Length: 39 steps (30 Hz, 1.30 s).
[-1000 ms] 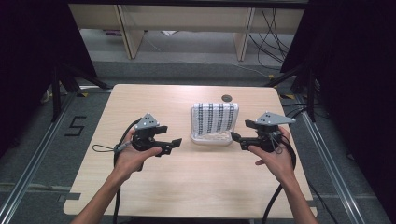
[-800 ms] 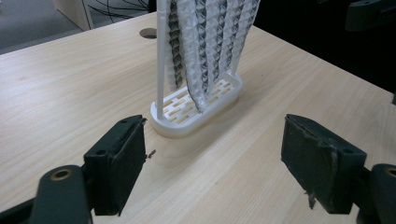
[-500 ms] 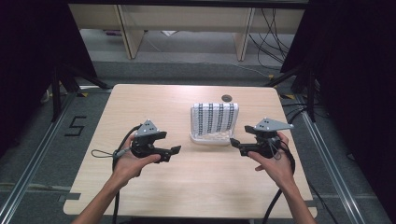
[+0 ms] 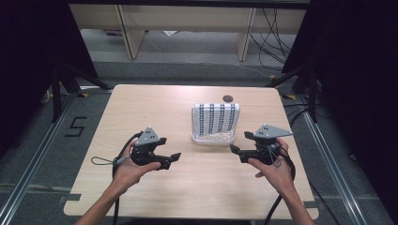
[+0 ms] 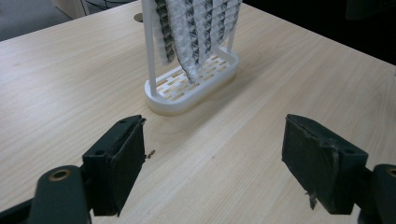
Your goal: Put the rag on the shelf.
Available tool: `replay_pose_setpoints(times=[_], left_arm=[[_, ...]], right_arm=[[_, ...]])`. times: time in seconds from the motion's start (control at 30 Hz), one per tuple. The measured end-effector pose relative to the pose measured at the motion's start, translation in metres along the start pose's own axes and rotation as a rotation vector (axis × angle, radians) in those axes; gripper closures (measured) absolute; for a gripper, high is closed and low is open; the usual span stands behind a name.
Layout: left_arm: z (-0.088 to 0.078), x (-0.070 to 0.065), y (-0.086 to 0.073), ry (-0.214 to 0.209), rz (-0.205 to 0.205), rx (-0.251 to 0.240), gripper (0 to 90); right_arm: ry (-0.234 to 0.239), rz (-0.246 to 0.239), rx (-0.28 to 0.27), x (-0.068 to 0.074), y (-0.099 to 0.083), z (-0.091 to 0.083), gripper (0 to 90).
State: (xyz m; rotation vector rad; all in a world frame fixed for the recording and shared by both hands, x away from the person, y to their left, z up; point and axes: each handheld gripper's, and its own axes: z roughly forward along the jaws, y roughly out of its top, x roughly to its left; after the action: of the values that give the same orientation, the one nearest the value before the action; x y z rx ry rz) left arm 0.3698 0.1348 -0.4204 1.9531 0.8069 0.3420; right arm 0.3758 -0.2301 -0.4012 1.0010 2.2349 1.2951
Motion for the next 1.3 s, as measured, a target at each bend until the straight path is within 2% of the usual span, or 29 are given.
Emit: replay_pose_setpoints(times=[0.03, 0.07, 0.1, 0.13, 0.17, 0.2, 0.23, 0.3, 0.37, 0.43, 0.53, 0.6, 0.63, 0.67, 0.7, 0.73, 0.8, 0.83, 0.87, 0.9, 0.93, 1.0, 1.03, 1.07, 1.13, 1.17, 1.2, 1.3], left_arm=[[0.000, -0.001, -0.001, -0.006, 0.003, 0.002, 21.0], [-0.001, -0.002, -0.001, -0.007, 0.006, 0.000, 21.0], [-0.002, -0.002, -0.002, -0.011, 0.009, 0.006, 21.0], [-0.002, -0.003, -0.003, -0.015, 0.012, -0.004, 20.9], [-0.003, -0.005, -0.003, -0.006, 0.012, 0.012, 21.0], [-0.003, -0.006, -0.004, -0.006, 0.014, -0.004, 21.0], [-0.004, -0.006, -0.005, -0.016, 0.015, 0.005, 21.0], [-0.004, -0.008, -0.008, -0.014, 0.017, -0.005, 21.0], [-0.005, -0.009, -0.011, -0.005, 0.026, 0.018, 21.0], [-0.005, -0.010, -0.016, -0.014, 0.020, 0.012, 21.0], [-0.005, -0.010, -0.021, -0.006, 0.020, 0.019, 21.0], [-0.004, -0.011, -0.024, -0.018, 0.016, 0.019, 20.8], [-0.005, -0.011, -0.025, -0.018, 0.022, 0.030, 20.7], [-0.005, -0.012, -0.027, -0.013, 0.027, 0.042, 20.4], [-0.004, -0.012, -0.029, -0.021, 0.030, 0.037, 20.2], [-0.004, -0.013, -0.030, -0.020, 0.032, 0.043, 19.9], [-0.003, -0.015, -0.034, -0.025, 0.034, 0.043, 19.6], [-0.003, -0.014, -0.035, -0.023, 0.052, 0.061, 19.5], [-0.003, -0.016, -0.037, -0.016, 0.040, 0.054, 19.4], [-0.004, -0.015, -0.038, -0.025, 0.056, 0.068, 19.3], [-0.002, -0.016, -0.040, -0.025, 0.040, 0.054, 19.2], [-0.003, -0.017, -0.045, -0.026, 0.040, 0.058, 19.1], [-0.004, -0.017, -0.046, -0.029, 0.052, 0.069, 19.0], [-0.004, -0.017, -0.048, -0.032, 0.050, 0.073, 18.9], [-0.007, -0.018, -0.052, -0.028, 0.051, 0.096, 18.8], [-0.005, -0.019, -0.054, -0.030, 0.037, 0.073, 18.8], [-0.006, -0.019, -0.057, -0.031, 0.040, 0.076, 18.8], [-0.007, -0.019, -0.063, -0.036, 0.050, 0.092, 18.8]], right_arm=[[0.001, -0.014, 0.012, 0.000, 0.000, -0.001, 25.1], [0.001, 0.008, 0.013, 0.003, -0.002, -0.002, 25.0], [0.011, -0.015, 0.005, 0.003, -0.002, -0.001, 25.1], [0.007, 0.003, 0.020, 0.006, -0.004, -0.002, 25.1], [0.008, -0.023, 0.015, 0.006, -0.005, -0.002, 25.0], [0.011, -0.020, 0.013, 0.008, -0.007, -0.002, 25.0], [0.015, -0.027, 0.021, 0.009, -0.008, -0.002, 24.9], [0.021, -0.026, 0.020, 0.013, -0.012, -0.002, 24.4], [0.031, -0.025, 0.037, 0.014, -0.016, -0.002, 23.5], [0.043, -0.018, 0.049, 0.015, -0.021, -0.002, 23.1], [0.034, -0.013, 0.057, 0.016, -0.028, -0.001, 22.4], [0.038, -0.005, 0.065, 0.015, -0.033, 0.000, 22.0], [0.030, -0.023, 0.061, 0.014, -0.035, 0.001, 22.1], [0.039, 0.004, 0.075, 0.016, -0.037, 0.000, 22.1], [0.025, -0.001, 0.067, 0.016, -0.040, 0.001, 22.0], [0.032, -0.006, 0.071, 0.015, -0.041, 0.001, 21.7], [0.037, 0.029, 0.092, 0.018, -0.046, 0.001, 21.3], [0.034, -0.009, 0.080, 0.015, -0.048, 0.003, 21.2], [0.045, 0.008, 0.095, 0.016, -0.049, 0.002, 21.1], [0.045, 0.010, 0.092, 0.017, -0.051, 0.002, 21.0], [0.047, 0.008, 0.097, 0.016, -0.053, 0.002, 20.8], [0.049, 0.013, 0.099, 0.018, -0.057, 0.001, 20.6], [0.050, 0.036, 0.105, 0.020, -0.059, 0.000, 20.7], [0.047, 0.020, 0.098, 0.019, -0.060, 0.000, 20.7], [0.048, 0.017, 0.093, 0.020, -0.063, -0.002, 21.1], [0.052, 0.019, 0.092, 0.021, -0.064, -0.003, 21.1], [0.055, 0.040, 0.100, 0.023, -0.066, -0.005, 21.1], [0.056, 0.029, 0.097, 0.024, -0.070, -0.006, 21.1]])
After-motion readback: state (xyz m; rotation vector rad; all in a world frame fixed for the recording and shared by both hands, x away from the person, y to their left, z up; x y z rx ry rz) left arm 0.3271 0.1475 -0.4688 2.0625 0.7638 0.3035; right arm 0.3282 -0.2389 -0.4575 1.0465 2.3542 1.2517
